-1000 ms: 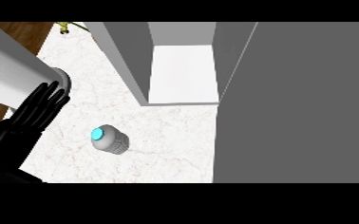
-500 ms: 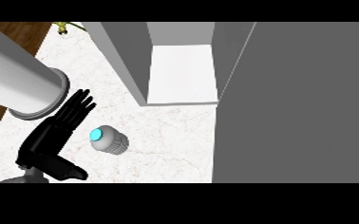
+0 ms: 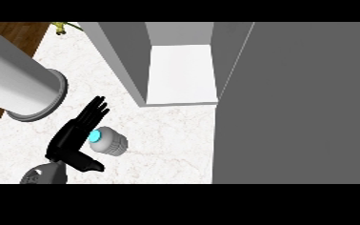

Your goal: Pick up the bottled water, place it into the cabinet and close the cabinet

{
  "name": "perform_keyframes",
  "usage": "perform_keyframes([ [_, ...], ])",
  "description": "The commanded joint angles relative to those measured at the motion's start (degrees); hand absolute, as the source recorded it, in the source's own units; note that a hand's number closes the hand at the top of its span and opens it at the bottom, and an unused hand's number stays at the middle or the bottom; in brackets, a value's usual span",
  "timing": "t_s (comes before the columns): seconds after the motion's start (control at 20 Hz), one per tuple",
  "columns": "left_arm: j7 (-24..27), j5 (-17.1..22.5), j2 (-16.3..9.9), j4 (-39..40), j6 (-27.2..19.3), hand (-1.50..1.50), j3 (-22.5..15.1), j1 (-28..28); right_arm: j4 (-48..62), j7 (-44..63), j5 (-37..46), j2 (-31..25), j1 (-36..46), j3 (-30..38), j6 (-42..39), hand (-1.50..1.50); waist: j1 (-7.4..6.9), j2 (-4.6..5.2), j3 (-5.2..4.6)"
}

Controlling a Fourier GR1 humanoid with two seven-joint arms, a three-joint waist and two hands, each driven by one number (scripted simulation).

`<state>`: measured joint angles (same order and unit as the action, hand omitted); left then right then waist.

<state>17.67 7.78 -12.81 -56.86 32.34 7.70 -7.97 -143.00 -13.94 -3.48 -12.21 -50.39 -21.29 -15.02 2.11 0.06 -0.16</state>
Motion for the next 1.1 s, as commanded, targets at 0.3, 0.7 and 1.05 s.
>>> perform_keyframes([
  [0.3, 20.13, -8.89, -1.26, 22.41, 3.38, -1.5, -2.06, -6.05, -6.59, -3.72, 3.96, -2.12, -6.88, -2.11, -0.46, -1.5, 0.25, -0.01, -0.03],
  [0.7, 28.93, -11.44, 1.24, 30.63, 0.91, 1.5, -3.65, -9.83, -8.91, -4.41, 2.16, -4.07, -8.89, -1.44, -0.41, -1.5, 0.34, 0.12, -0.09],
  [1.05, 40.87, -18.21, 3.88, 33.24, -12.87, 1.5, -7.35, -11.12, -6.99, -5.75, -0.33, -5.86, -8.17, 0.81, -1.17, -1.5, 0.47, 0.44, -0.16],
])
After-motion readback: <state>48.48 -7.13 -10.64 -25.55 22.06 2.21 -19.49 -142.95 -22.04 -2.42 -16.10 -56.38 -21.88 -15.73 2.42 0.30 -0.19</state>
